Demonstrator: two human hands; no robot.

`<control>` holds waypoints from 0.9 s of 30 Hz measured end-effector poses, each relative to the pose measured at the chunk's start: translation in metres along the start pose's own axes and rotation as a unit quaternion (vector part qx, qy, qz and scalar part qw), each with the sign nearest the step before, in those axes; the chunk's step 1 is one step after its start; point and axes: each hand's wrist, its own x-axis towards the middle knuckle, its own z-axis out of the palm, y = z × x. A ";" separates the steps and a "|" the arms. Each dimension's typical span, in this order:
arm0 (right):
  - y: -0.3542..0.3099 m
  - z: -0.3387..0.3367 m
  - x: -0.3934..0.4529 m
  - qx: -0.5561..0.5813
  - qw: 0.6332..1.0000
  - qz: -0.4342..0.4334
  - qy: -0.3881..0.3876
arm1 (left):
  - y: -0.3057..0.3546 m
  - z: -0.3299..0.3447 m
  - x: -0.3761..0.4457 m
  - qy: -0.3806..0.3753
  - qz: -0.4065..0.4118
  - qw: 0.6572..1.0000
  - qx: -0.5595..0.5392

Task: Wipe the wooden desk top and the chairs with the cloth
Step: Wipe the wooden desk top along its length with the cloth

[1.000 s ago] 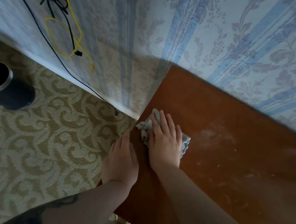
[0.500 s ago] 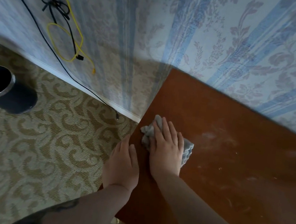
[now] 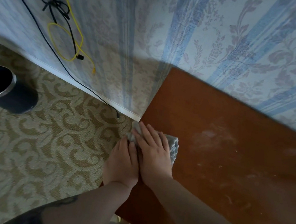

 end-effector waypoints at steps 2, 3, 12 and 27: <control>0.026 -0.015 -0.007 -0.049 0.987 -0.127 -0.081 | -0.001 -0.001 0.001 0.011 -0.002 0.999 -0.035; 0.040 -0.024 -0.006 -0.074 0.973 -0.177 -0.127 | -0.002 -0.003 0.002 0.014 -0.006 0.997 -0.071; -0.015 0.007 -0.014 0.027 0.999 0.020 0.006 | -0.012 -0.024 0.021 -0.098 -0.108 0.903 -0.404; 0.005 0.003 -0.063 -0.073 0.988 -0.130 -0.041 | -0.053 -0.017 -0.024 -0.055 0.012 0.997 0.049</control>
